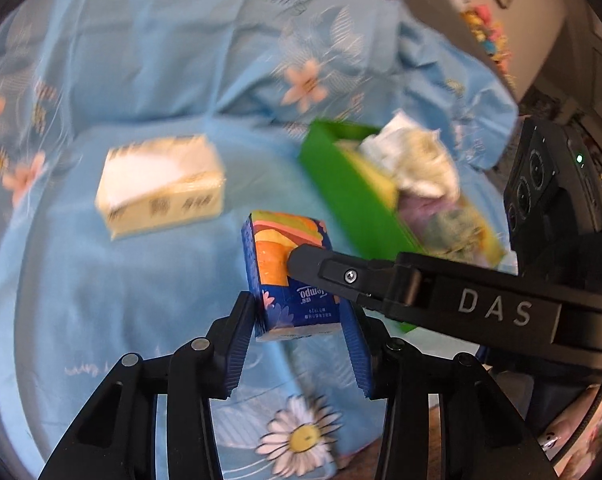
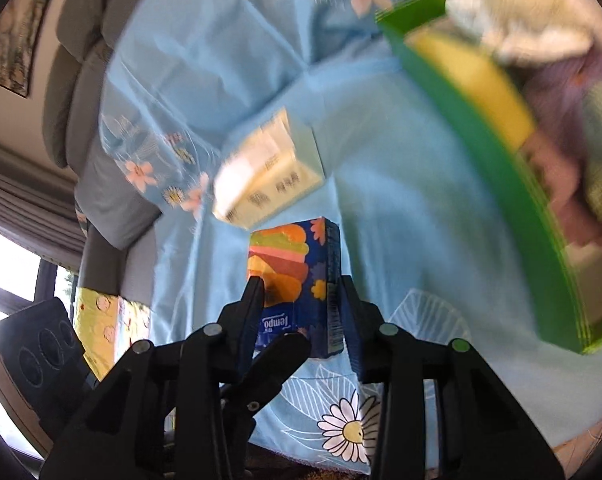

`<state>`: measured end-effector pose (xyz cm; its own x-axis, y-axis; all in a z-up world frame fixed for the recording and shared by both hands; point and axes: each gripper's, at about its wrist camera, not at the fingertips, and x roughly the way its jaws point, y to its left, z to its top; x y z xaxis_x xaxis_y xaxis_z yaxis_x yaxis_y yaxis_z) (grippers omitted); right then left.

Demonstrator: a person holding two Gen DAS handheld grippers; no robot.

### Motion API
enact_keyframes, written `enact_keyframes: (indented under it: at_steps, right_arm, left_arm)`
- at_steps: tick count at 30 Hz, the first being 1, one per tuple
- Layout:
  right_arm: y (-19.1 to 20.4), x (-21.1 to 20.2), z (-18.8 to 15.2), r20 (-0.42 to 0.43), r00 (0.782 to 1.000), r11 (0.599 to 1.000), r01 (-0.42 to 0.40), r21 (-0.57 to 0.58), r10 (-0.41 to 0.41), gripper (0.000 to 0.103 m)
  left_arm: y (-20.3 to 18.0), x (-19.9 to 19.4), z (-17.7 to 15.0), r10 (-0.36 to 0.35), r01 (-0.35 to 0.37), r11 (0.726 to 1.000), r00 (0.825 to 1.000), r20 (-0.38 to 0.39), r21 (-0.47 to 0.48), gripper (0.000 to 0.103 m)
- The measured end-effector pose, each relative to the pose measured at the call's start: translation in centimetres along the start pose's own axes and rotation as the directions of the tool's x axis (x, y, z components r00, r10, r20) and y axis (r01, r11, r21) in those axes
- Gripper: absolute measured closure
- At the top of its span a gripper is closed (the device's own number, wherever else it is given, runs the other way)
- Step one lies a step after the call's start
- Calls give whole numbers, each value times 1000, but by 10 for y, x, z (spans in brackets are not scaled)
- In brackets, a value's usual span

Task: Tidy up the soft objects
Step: 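Carry the tissue pack into the box and open the right gripper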

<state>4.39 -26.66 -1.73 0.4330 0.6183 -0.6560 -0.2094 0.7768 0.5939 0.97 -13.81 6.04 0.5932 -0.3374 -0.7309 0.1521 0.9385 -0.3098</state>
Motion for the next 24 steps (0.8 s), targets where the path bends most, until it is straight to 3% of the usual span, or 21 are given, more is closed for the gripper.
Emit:
enact_keyframes:
  at_steps: [5,8,16,24]
  right_arm:
    - [-6,-43,8,115,993,1000,-18,11,17,64]
    - [-15,-66,10,177,984,999,-11,30,5,64]
    - [-56,-114,21,309,947,993,59,100,-88,64]
    - [-93,-127,35,322,928,973,133,186,-189,64]
  left_arm:
    - [-37,-3,17,-24,17,994,998,64,110,58]
    - [-58,4,26,-81,70,986,995,66,151,58]
    - [-111,40,44,-186,177,955,982,18,237,58]
    - [-135,81,53,-246,260,935,965,-88,239,58]
